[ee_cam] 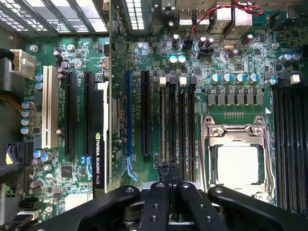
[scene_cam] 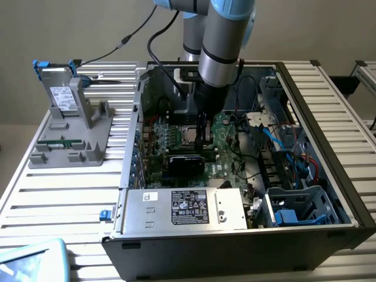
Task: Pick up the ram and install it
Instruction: 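Insert the ram into the slot, then press down the ram until it locks into place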
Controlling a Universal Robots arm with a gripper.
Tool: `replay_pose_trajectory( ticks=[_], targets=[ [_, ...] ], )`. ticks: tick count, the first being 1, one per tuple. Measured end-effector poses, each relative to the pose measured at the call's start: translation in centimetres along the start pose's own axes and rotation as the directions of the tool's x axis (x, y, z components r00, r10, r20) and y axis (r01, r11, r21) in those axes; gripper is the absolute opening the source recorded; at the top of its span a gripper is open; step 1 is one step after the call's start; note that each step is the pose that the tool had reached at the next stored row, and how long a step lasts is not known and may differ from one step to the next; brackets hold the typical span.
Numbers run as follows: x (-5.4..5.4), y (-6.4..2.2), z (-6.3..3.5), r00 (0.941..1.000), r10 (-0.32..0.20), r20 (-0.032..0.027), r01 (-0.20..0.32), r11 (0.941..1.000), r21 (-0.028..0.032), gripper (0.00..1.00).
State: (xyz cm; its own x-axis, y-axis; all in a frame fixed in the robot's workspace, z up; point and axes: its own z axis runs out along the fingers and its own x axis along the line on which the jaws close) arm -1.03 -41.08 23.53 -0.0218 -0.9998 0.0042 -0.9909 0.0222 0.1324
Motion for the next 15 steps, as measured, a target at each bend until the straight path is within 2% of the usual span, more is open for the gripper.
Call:
replay_pose_trajectory(
  ticks=[3, 15],
  targets=[
    [-0.07, 0.04, 0.01, 1.0, 0.003, 0.0007, -0.003, 1.0, 0.0091, 0.11],
    [-0.08, 0.04, 0.01, 1.0, 0.003, 0.0007, -0.003, 0.9999, 0.0099, 0.11]
  ],
)
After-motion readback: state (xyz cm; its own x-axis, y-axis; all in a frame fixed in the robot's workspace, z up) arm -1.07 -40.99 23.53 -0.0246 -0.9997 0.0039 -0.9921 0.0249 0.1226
